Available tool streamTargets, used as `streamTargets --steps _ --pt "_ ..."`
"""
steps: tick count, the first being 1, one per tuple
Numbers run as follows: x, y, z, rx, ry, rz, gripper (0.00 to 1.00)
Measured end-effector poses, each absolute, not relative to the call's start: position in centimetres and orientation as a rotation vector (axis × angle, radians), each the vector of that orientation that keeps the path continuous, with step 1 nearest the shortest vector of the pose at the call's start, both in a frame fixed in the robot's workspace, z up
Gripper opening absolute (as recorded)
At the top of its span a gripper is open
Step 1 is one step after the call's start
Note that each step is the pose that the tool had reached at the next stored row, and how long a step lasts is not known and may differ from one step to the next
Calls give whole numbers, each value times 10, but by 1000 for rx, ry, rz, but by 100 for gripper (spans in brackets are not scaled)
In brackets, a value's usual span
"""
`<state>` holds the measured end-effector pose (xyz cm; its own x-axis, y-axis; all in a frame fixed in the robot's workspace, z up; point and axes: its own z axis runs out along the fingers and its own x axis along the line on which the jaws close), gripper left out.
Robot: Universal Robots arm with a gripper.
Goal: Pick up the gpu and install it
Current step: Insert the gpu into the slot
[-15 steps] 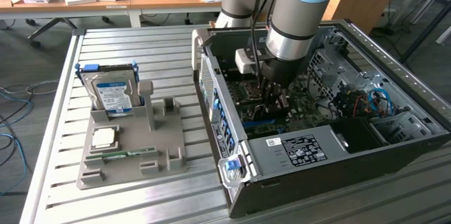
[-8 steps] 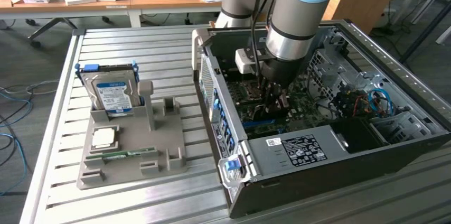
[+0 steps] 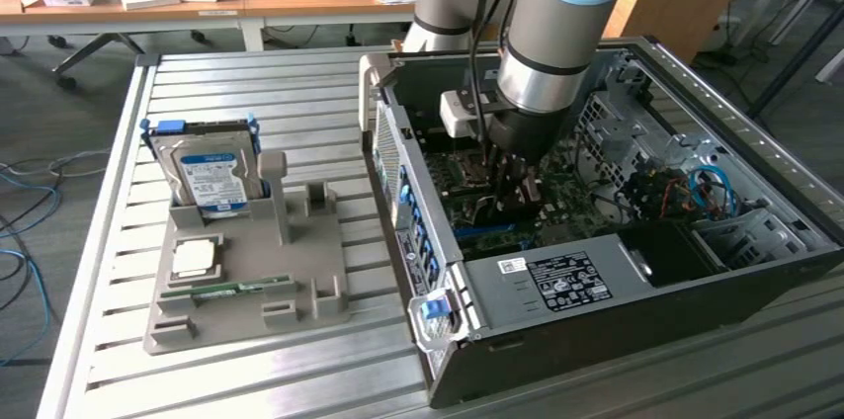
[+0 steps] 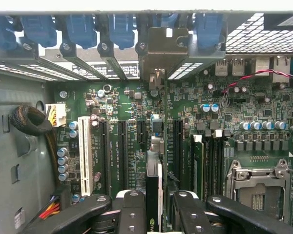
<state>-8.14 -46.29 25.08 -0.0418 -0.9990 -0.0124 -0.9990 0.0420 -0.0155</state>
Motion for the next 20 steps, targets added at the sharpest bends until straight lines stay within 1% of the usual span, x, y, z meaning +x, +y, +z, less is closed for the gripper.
streamTargets --steps 17,20 --pt "-82 -461 251 -2144 2271 -6 26" --pt "-82 -461 251 -2145 2276 -14 26"
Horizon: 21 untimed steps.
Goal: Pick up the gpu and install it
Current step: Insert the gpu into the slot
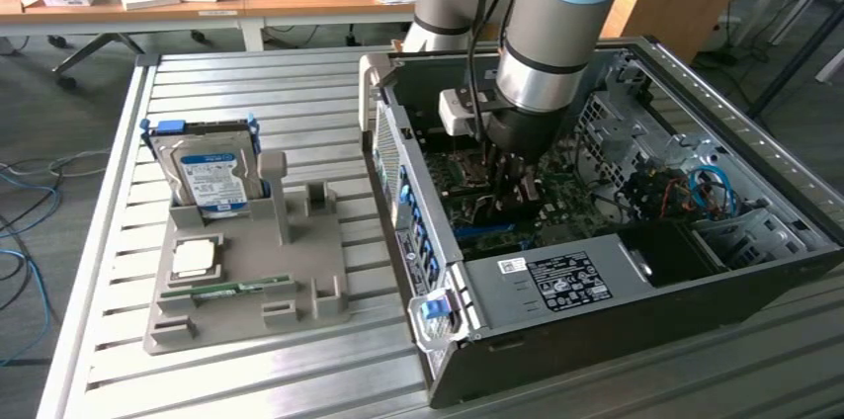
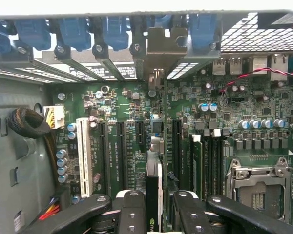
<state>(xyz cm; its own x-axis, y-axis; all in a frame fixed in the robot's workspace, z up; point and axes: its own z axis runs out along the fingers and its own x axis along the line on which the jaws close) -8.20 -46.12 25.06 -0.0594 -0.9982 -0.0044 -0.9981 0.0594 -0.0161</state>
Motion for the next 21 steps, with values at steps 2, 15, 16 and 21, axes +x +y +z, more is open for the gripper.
streamTargets --steps 2,15,16,21 --pt "-82 -461 251 -2147 2282 -23 26" --pt "-82 -461 253 -2147 2284 -28 26" --pt "-82 -461 253 -2145 2282 -24 26" --pt "-82 -461 253 -2142 2278 -15 26"
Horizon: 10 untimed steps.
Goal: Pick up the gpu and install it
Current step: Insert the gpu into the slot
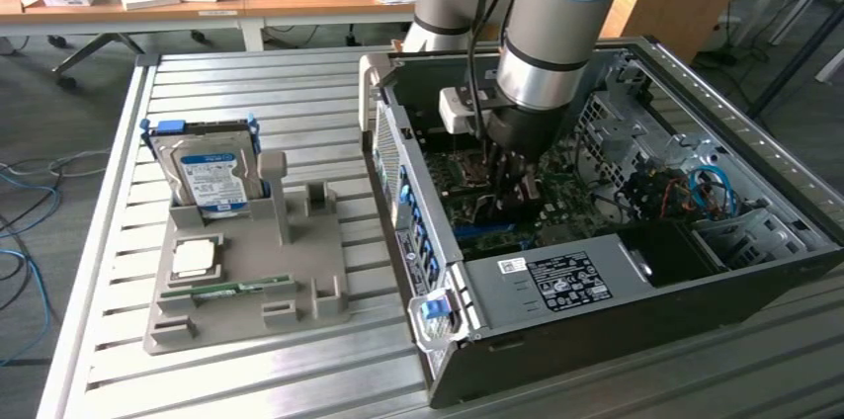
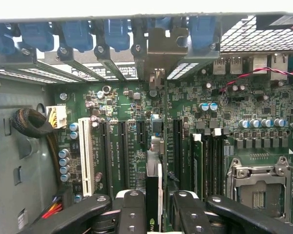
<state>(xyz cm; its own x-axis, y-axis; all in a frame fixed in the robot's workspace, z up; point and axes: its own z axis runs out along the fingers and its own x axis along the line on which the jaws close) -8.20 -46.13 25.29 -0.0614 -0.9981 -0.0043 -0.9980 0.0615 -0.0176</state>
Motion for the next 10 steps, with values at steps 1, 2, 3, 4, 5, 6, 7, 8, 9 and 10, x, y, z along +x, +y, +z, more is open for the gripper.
streamTargets --steps 1,2,3,4,5,6,7,8,9,10 --pt "-82 -461 253 -2142 2278 -16 26" --pt "-82 -461 253 -2142 2278 -16 26" --pt "-82 -461 254 -2142 2278 -16 26" --pt "-82 -461 254 -2142 2278 -16 26" --pt "-82 -461 255 -2142 2278 -16 26" --pt "-82 -461 255 -2142 2278 -16 26" --pt "-82 -461 256 -2142 2278 -16 26" --pt "-82 -461 256 -2142 2278 -16 26" --pt "-82 -461 256 -2142 2277 -16 26" --pt "-82 -461 256 -2144 2276 -16 26"
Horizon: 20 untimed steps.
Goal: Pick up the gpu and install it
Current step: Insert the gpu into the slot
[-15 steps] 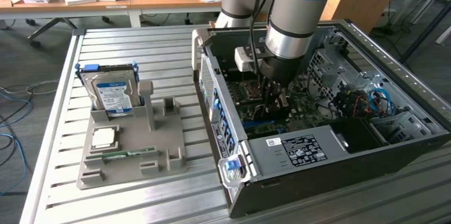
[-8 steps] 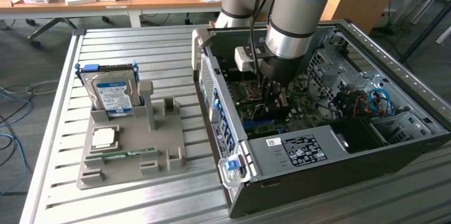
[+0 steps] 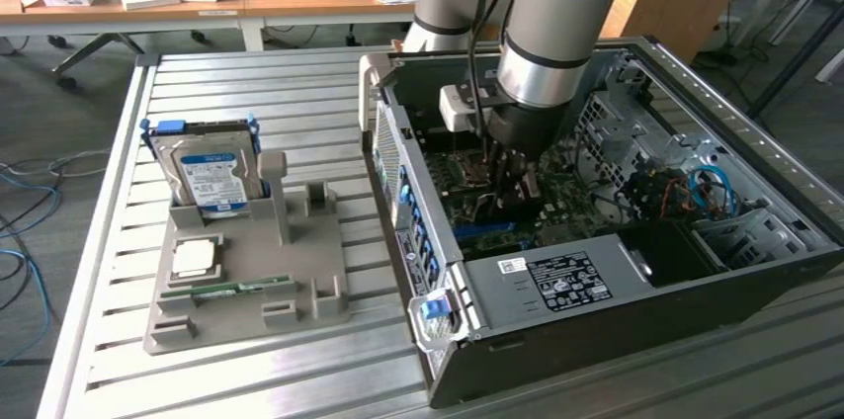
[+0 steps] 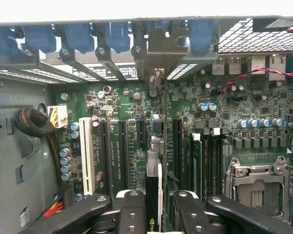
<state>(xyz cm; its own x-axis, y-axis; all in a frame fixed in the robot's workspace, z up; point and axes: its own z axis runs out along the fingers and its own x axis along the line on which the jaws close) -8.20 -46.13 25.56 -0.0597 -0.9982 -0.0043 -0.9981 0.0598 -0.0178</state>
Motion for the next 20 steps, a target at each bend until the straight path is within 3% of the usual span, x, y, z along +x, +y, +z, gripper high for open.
streamTargets --steps 20 --pt "-82 -461 255 -2161 2259 -15 26"
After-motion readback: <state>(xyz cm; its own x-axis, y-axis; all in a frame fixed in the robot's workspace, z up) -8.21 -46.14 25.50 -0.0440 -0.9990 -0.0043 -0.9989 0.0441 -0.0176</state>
